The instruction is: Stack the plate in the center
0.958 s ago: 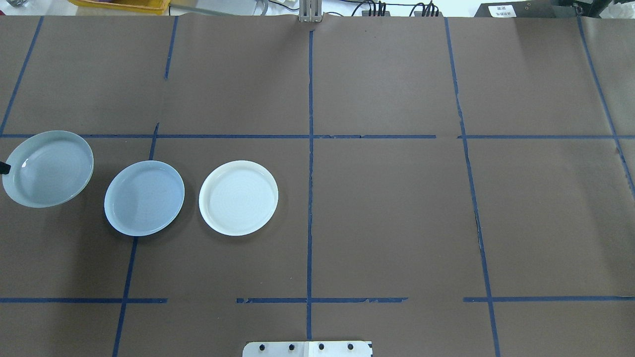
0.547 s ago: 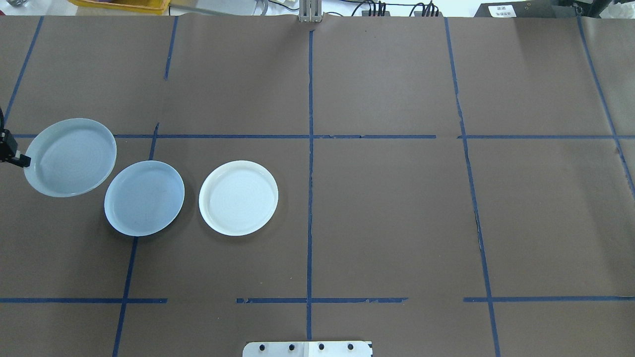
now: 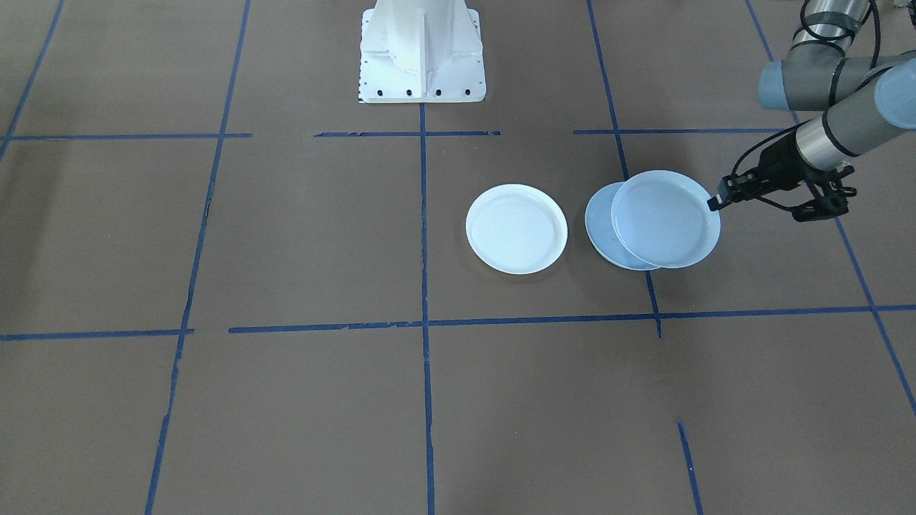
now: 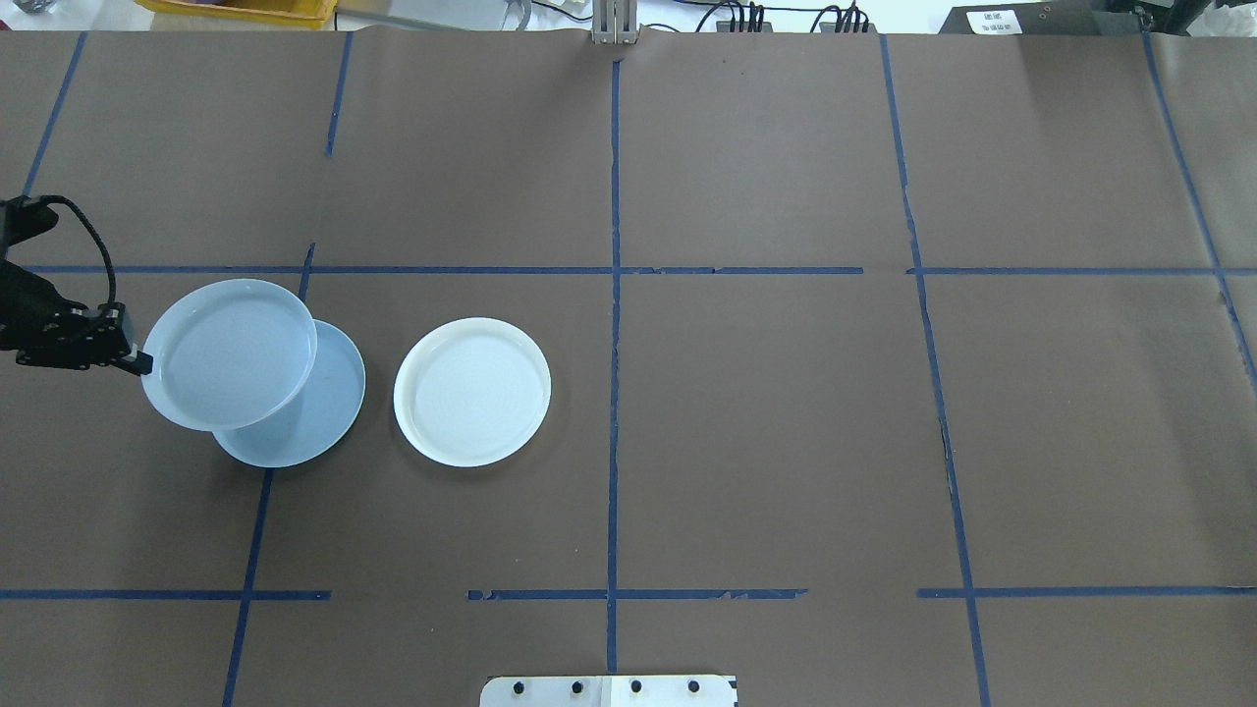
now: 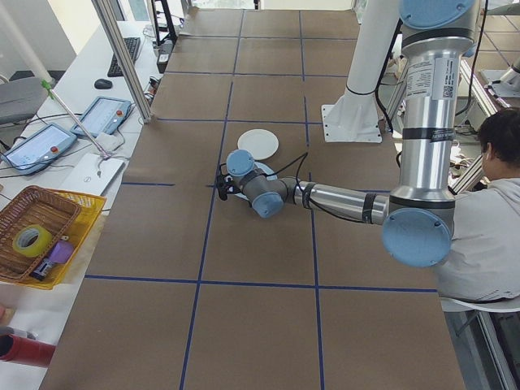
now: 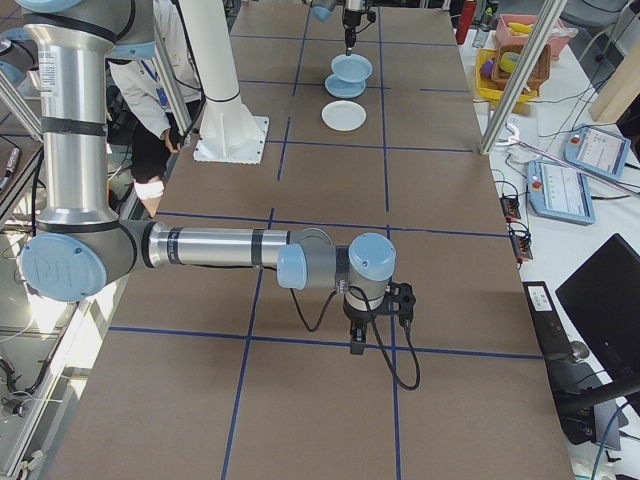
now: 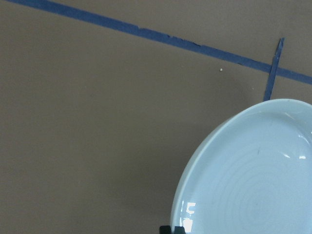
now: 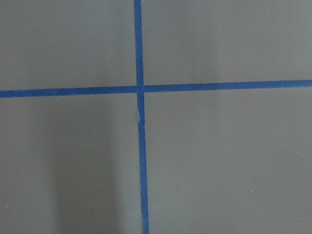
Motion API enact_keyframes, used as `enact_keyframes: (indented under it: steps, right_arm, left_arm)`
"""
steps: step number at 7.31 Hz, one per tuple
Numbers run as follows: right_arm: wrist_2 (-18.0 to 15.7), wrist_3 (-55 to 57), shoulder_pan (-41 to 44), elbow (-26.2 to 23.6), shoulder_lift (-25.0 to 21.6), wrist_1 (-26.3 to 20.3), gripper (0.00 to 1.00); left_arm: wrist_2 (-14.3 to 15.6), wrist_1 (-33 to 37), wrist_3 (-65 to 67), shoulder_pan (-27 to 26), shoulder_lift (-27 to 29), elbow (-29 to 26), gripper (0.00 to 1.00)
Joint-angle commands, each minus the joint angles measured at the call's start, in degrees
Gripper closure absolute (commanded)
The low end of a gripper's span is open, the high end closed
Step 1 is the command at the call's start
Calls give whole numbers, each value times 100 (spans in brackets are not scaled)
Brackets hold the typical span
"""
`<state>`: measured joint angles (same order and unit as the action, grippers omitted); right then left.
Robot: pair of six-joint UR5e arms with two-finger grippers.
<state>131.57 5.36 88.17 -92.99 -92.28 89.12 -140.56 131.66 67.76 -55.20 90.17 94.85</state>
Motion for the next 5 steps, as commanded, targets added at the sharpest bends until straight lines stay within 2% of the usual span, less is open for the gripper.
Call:
enact_keyframes:
  steps: [1, 2, 3, 5]
  right_arm:
    - [-9, 0, 7, 0, 0, 0, 0]
    - [0, 0, -2, 0, 0, 0, 0]
    - [-9, -8, -2, 0, 0, 0, 0]
    - [-9, 0, -2, 0, 0, 0, 0]
  left_arm:
    - [20, 219, 431, 282, 150, -45, 88]
    - [37, 202, 422, 282, 150, -54, 9]
    - [55, 202, 413, 282, 159, -45, 1]
    - [37, 176, 466, 273, 281, 138, 1]
